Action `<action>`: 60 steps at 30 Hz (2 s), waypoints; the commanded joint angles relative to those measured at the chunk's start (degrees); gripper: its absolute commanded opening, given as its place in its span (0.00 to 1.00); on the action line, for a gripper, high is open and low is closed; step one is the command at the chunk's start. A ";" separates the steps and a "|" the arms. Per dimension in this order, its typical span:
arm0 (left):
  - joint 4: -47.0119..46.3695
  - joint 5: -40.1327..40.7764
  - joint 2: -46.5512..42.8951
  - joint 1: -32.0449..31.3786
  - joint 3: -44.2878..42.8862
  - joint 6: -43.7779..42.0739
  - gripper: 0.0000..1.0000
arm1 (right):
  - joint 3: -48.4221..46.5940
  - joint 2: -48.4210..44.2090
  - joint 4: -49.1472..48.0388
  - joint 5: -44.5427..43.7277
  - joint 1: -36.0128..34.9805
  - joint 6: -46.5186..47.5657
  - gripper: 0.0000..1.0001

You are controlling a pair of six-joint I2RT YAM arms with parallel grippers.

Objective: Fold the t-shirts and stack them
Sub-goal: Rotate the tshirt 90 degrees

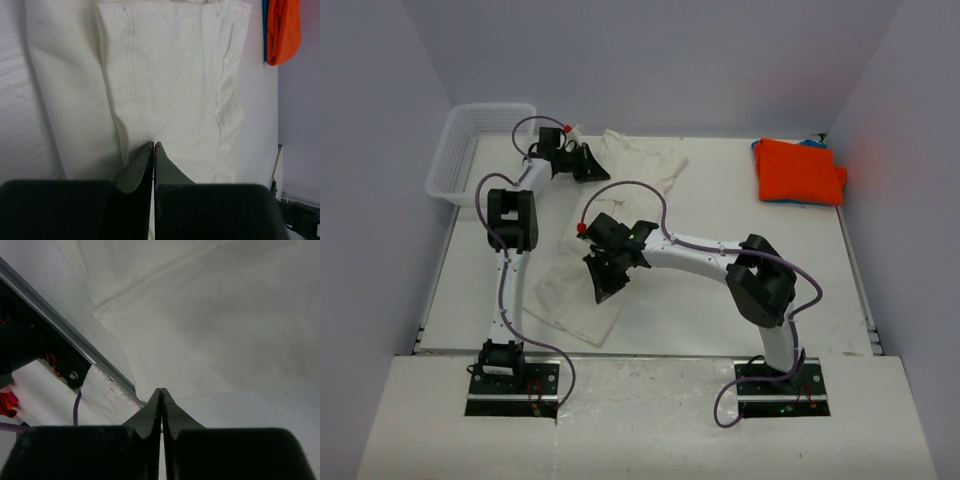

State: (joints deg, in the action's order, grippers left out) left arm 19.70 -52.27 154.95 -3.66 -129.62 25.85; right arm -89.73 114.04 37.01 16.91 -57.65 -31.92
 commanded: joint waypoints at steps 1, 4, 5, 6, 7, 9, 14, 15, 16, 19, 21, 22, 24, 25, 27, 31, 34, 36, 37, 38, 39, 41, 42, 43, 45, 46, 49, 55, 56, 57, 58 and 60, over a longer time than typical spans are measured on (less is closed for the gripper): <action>-2.57 -0.11 -1.76 0.85 -0.89 0.96 0.00 | 2.01 0.74 -3.96 2.69 -0.10 -0.86 0.00; -2.83 -0.38 -1.41 0.85 -0.98 1.31 0.00 | 2.90 2.67 -5.72 3.40 -0.18 -0.95 0.00; -2.83 -0.38 -1.50 0.85 -0.98 1.31 0.00 | 3.25 3.03 -6.25 3.57 -0.27 -1.04 0.00; -2.74 -0.29 -1.41 0.94 -0.90 1.23 0.00 | 4.47 3.29 -6.86 4.36 -0.19 -1.56 0.00; -2.65 -0.29 -1.50 0.94 -0.90 1.22 0.00 | 5.18 3.64 -7.56 4.71 -0.27 -1.65 0.00; -2.83 -0.20 -1.41 1.20 -0.90 1.31 0.00 | 7.63 4.35 -9.41 5.59 -0.27 -2.44 0.00; -3.36 -0.46 -0.80 1.38 -1.42 1.75 0.00 | 14.21 5.49 -13.80 5.86 -0.27 -4.19 0.00; -3.53 -0.72 -0.36 1.46 -1.60 1.84 0.00 | 15.19 5.49 -14.42 5.68 -0.27 -4.64 0.00; -3.53 -0.90 0.08 1.46 -2.29 1.93 0.00 | 16.16 5.49 -15.38 5.42 -0.27 -5.08 0.00; -4.76 -1.51 1.31 1.55 -2.74 3.16 0.00 | 19.85 5.49 -16.53 4.72 -0.27 -6.57 0.00; -5.64 -1.69 1.93 1.55 -2.74 3.77 0.00 | 22.40 4.88 -16.27 3.40 -0.36 -7.27 0.00; -5.82 -1.69 2.02 1.55 -2.57 3.77 0.00 | 23.45 4.44 -15.92 2.44 -0.45 -7.63 0.00; -6.34 -1.78 2.28 1.55 -2.48 3.86 0.00 | 26.27 3.04 -15.05 -1.16 -0.36 -9.03 0.00; -6.61 -1.78 2.46 1.55 -2.39 3.95 0.00 | 28.19 2.60 -14.52 -2.13 -0.36 -9.47 0.00; -7.31 -1.96 3.07 1.64 -2.48 4.56 0.00 | 29.96 1.54 -13.99 -5.12 -0.36 -11.66 0.00; -8.72 -2.31 3.86 1.73 -2.65 5.71 0.00 | 33.74 -0.22 -13.55 -7.50 0.60 -15.53 0.00; -9.16 -2.48 4.48 1.73 -2.92 6.06 0.00 | 35.85 0.04 -13.46 -7.06 1.22 -17.29 0.00; -9.16 -2.66 4.74 1.99 -2.74 6.06 0.00 | 36.29 0.13 -12.85 -8.37 1.40 -18.08 0.00; -9.16 -2.66 4.83 2.08 -2.57 6.06 0.00 | 37.08 0.04 -12.76 -8.38 1.83 -18.35 0.00; -9.16 -2.49 4.66 2.25 -2.30 5.88 0.00 | 37.52 -0.13 -12.76 -8.55 2.19 -18.70 0.00; -9.24 -2.49 4.57 2.34 -1.52 5.71 0.00 | 38.05 -0.39 -12.76 -8.64 2.62 -19.05 0.00; -9.68 -2.31 3.78 2.61 -0.46 5.62 0.00 | 40.24 -1.71 -13.02 -8.91 4.47 -19.49 0.00; -9.95 -2.05 3.51 2.69 0.94 5.62 0.00 | 40.86 -2.06 -13.02 -9.08 6.04 -19.67 0.00; -10.64 -1.87 3.25 2.69 1.47 5.62 0.00 | 42.43 -2.59 -13.28 -9.26 6.93 -19.93 0.00; -10.74 -1.96 3.16 2.69 1.39 5.71 0.00 | 43.94 -3.99 -13.81 -9.35 8.25 -19.67 0.00; -10.65 -1.96 3.42 2.78 1.04 5.71 0.00 | 45.51 -4.52 -13.99 -9.78 9.82 -19.67 0.00; -10.82 -2.31 3.69 2.78 0.51 6.32 0.00 | 47.63 -5.58 -15.13 -9.61 12.55 -18.45 0.00; -11.62 -2.31 2.72 2.52 2.79 6.50 0.00 | 48.25 -6.02 -15.39 -9.44 13.00 -18.35 0.00; -11.71 -2.31 2.37 2.34 3.58 6.50 0.00 | 48.42 -5.85 -15.31 -9.87 13.09 -18.61 0.00; -11.88 -2.22 2.20 2.17 3.94 6.32 0.00 | 48.95 -5.50 -15.39 -9.96 13.26 -18.96 0.00; -12.06 -2.05 1.58 1.82 4.46 6.15 0.00 | 49.30 -5.58 -15.48 -9.96 13.26 -19.49 0.00; -12.76 -2.13 1.23 1.55 5.87 6.58 0.00 | 51.31 -6.11 -16.62 -9.88 13.96 -20.54 0.00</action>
State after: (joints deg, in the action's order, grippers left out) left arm 6.15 -56.95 157.21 -1.91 -126.48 32.93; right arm -46.24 102.26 7.14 25.39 -45.30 -55.27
